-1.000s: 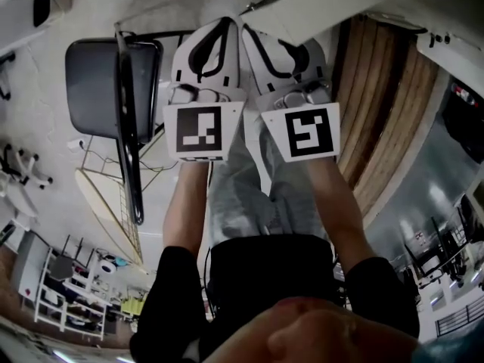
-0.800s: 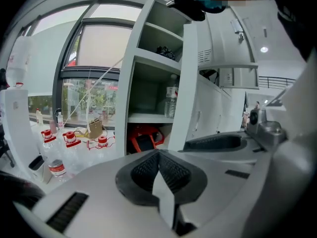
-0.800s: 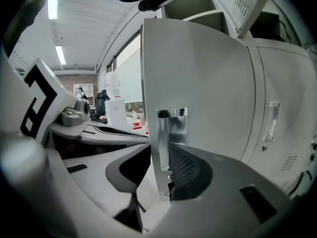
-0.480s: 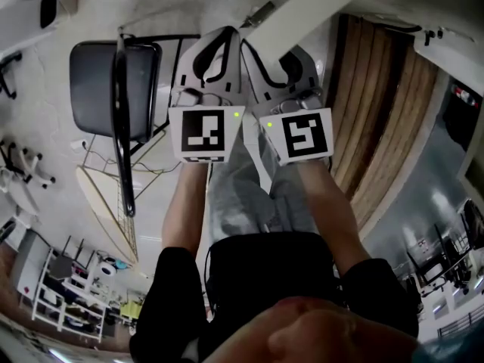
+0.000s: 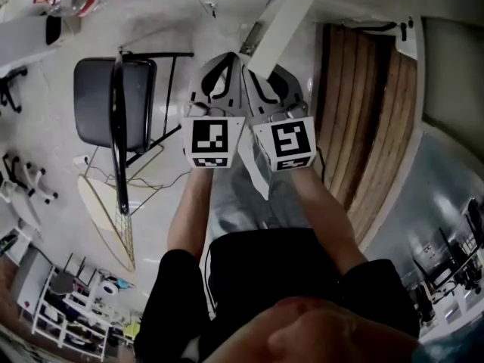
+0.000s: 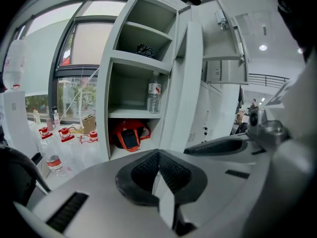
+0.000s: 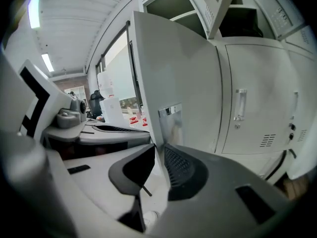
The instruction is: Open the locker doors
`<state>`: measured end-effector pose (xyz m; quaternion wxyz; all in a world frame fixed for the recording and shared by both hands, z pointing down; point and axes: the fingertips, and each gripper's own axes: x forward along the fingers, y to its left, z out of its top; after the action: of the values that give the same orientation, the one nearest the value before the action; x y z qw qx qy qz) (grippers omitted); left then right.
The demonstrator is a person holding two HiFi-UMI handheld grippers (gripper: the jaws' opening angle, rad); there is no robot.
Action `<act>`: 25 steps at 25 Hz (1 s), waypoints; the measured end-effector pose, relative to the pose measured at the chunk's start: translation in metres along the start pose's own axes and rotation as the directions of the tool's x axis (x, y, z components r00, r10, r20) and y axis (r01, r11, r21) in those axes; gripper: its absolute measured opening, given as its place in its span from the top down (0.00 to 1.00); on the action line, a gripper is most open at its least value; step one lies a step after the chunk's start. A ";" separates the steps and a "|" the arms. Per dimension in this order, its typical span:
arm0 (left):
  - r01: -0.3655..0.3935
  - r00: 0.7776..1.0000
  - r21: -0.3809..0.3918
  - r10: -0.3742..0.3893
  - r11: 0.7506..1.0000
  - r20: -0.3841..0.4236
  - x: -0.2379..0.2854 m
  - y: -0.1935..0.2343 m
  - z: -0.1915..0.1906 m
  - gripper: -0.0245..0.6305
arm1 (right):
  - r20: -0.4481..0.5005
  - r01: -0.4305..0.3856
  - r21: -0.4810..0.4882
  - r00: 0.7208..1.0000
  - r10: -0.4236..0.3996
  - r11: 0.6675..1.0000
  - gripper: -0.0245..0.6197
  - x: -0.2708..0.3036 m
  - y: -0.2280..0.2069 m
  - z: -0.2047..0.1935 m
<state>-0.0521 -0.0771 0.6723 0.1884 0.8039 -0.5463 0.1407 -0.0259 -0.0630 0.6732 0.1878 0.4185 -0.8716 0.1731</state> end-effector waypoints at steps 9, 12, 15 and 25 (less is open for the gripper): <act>0.049 0.999 -0.006 -0.049 0.999 -0.010 -0.011 -0.058 0.022 0.95 | -0.072 0.068 0.010 0.995 -0.068 0.998 0.87 -0.048 -0.025 0.001; 0.073 0.997 0.020 -0.073 0.997 -0.009 -0.015 -0.075 0.032 0.95 | -0.064 0.090 0.014 0.994 -0.089 0.996 0.87 -0.063 -0.032 0.008; 0.094 0.996 0.031 -0.093 0.995 -0.009 -0.021 -0.090 0.039 0.95 | -0.047 0.102 0.008 0.994 -0.102 0.995 0.88 -0.078 -0.036 0.016; 0.091 0.994 0.009 -0.091 0.996 0.064 -0.051 -0.123 0.098 0.95 | 0.020 0.123 -0.068 0.992 -0.122 0.990 0.88 -0.131 -0.038 0.072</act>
<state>0.0462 -0.0384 0.5448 0.1747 0.8327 -0.5144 0.1077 0.0672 -0.0314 0.5537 0.2054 0.4659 -0.8511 0.1276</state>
